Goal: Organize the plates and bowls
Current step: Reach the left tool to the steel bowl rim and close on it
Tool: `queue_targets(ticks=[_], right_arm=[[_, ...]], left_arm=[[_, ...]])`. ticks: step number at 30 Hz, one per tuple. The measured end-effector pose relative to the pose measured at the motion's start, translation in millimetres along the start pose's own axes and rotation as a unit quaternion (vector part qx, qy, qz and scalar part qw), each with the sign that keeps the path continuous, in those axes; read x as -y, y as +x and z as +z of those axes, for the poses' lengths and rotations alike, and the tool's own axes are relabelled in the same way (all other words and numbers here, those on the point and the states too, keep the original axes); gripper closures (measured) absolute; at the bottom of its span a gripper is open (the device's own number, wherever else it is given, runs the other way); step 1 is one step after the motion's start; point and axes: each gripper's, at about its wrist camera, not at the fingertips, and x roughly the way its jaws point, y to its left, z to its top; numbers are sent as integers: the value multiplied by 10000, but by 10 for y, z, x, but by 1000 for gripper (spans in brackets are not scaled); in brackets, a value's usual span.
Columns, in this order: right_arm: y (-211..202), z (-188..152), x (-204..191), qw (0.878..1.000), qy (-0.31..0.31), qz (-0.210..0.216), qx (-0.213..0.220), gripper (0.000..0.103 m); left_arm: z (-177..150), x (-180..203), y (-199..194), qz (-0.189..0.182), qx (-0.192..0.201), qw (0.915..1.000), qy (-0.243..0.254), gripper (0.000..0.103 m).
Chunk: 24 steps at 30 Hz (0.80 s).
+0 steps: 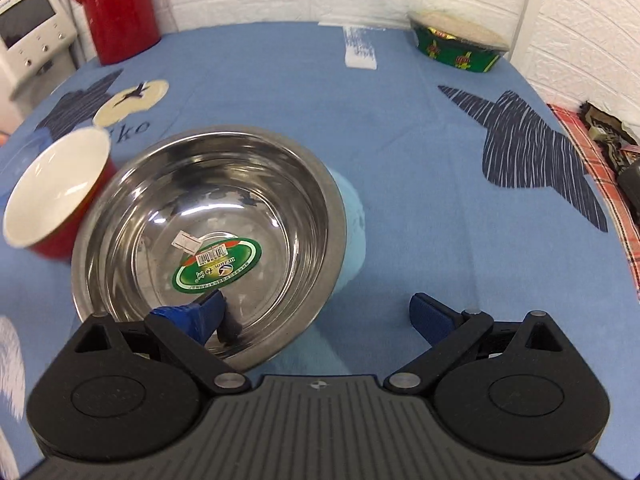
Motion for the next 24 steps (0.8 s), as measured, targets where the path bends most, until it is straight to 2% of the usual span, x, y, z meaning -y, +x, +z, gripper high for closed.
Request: queue_targets(ticks=[3,6,8,11,14,20,22,23,24], right_arm=[[-149,-169,-103,9997,-115,90,-186,16],[-343,-404,-186,9987,-130,412,-269,16],[-502,-506,-175,9992,63,402,7,16],[-667,-535,-154,9983,295,150,482,16],[-665,-495,-183,9976,304,111,606,16],[-407,-452,-221,9984,251,113,485,16],[-365,-481,-241,9984,272,239,435,16],[-347,-485,-262,9983,262,297,424,16],[-344,-491,-290,9980,248,371,441,16]], left_arm=[[-8,-67,-94,33,83,9999,-62,31],[-114,-20,-73,-69,-73,9999,97,31],[-236,65,23,-152,-296,9991,245,31],[-390,247,262,-291,-718,9962,402,31],[-498,451,550,-399,-1046,9925,496,31],[-539,664,940,-323,-1253,9897,607,34],[-560,701,1028,-263,-1323,9885,677,49],[-576,721,1085,-222,-1415,9868,753,74],[-594,744,1141,-208,-1523,9849,797,84]])
